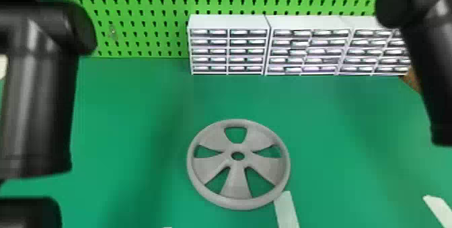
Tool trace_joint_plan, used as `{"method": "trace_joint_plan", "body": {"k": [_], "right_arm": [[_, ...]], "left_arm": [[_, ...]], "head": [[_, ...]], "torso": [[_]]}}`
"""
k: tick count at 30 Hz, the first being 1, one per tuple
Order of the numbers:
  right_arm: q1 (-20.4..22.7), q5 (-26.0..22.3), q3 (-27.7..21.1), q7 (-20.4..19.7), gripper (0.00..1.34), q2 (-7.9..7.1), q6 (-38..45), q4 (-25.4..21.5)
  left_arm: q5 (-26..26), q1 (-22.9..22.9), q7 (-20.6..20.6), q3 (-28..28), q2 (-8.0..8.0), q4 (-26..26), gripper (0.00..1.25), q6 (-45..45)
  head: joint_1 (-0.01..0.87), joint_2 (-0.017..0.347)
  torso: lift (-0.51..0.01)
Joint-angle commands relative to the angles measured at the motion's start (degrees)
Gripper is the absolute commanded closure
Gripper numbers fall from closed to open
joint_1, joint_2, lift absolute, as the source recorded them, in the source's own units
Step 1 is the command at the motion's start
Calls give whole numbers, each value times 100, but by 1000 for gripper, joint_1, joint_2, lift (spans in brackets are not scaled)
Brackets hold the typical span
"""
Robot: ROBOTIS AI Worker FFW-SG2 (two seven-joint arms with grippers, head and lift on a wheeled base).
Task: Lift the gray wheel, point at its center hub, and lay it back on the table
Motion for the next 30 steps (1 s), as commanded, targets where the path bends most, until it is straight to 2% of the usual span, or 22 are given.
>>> {"method": "trace_joint_plan", "body": {"k": [1, 8, 14, 24, 30], "right_arm": [[-484, -11, -129, -14, 113, 38, -83, 0], [-1134, 164, -199, -32, 113, 73, -127, -18], [-1583, 375, -173, -41, 113, 64, -127, -149], [-1627, 287, -323, -190, 113, 100, -57, -246], [-1591, 243, -340, -225, 113, 82, 31, -246]], "left_arm": [[-2, -693, 6, -242, 58, 137, 506, -104], [-19, -1581, 6, -541, 146, 146, 506, -104], [-19, -1985, 6, -708, 164, 146, 506, -104], [-107, -2275, 129, -831, 155, 137, 506, -86], [-107, -2249, 182, -796, 155, 119, 506, -77]], "head": [[692, 48], [692, 48], [692, 48], [692, 48], [692, 48]], "torso": [[-96], [-96], [-96], [-96], [-96]]}}
